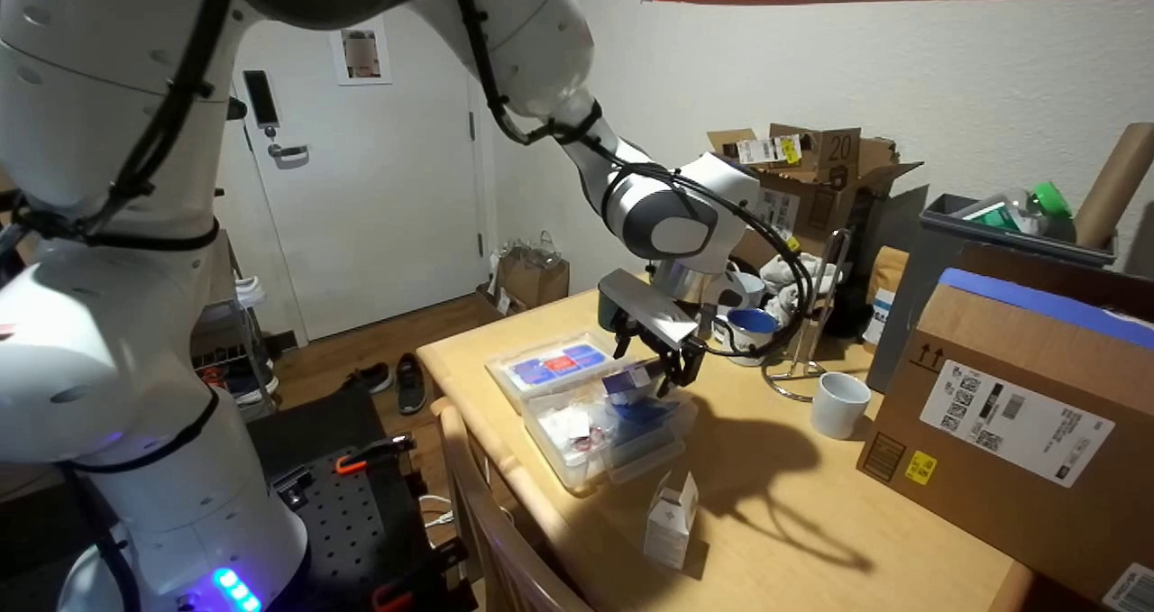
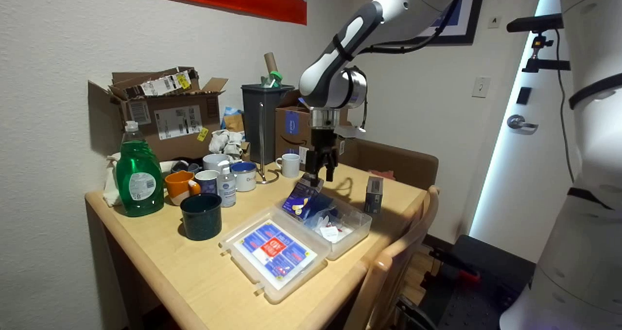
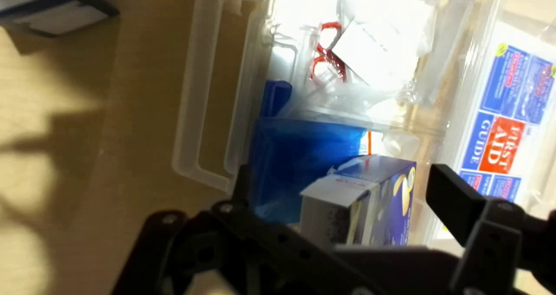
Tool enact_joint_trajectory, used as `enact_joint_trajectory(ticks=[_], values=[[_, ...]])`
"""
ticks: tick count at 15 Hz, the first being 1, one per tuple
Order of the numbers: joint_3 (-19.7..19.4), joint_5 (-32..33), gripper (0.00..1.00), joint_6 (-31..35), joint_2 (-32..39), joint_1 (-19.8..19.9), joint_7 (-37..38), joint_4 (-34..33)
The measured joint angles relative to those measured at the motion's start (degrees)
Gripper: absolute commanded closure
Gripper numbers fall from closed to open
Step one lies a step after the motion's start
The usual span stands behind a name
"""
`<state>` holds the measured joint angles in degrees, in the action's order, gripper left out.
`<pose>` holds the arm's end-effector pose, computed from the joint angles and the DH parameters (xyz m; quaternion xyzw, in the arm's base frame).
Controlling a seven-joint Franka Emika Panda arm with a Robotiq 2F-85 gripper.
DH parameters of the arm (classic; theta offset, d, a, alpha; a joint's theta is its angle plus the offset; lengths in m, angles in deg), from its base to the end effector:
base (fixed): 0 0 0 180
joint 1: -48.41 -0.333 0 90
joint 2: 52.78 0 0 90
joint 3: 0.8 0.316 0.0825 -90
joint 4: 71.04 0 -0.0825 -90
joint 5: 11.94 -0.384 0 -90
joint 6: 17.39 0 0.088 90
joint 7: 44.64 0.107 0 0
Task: Put the boxes inside the case
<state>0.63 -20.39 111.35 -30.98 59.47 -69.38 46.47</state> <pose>0.5666 -0.0920 0.2374 -0.9909 -0.0793 0.0708 0.0823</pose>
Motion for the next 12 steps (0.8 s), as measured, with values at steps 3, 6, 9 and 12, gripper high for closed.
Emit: enact_joint_trajectory(ticks=[3, 6, 9, 12], values=[[-1.11, 3.04, 0.0, -0.01, -3.24, -1.31, 3.01, 2.65], [-2.14, 5.94, 0.0, -0.01, -6.24, -2.26, 6.48, 5.07], [-3.42, 9.39, 0.0, -0.01, -8.56, -2.76, 9.39, 6.72], [-5.01, 11.33, 0.0, -0.24, -9.32, -2.77, 10.47, 6.99]])
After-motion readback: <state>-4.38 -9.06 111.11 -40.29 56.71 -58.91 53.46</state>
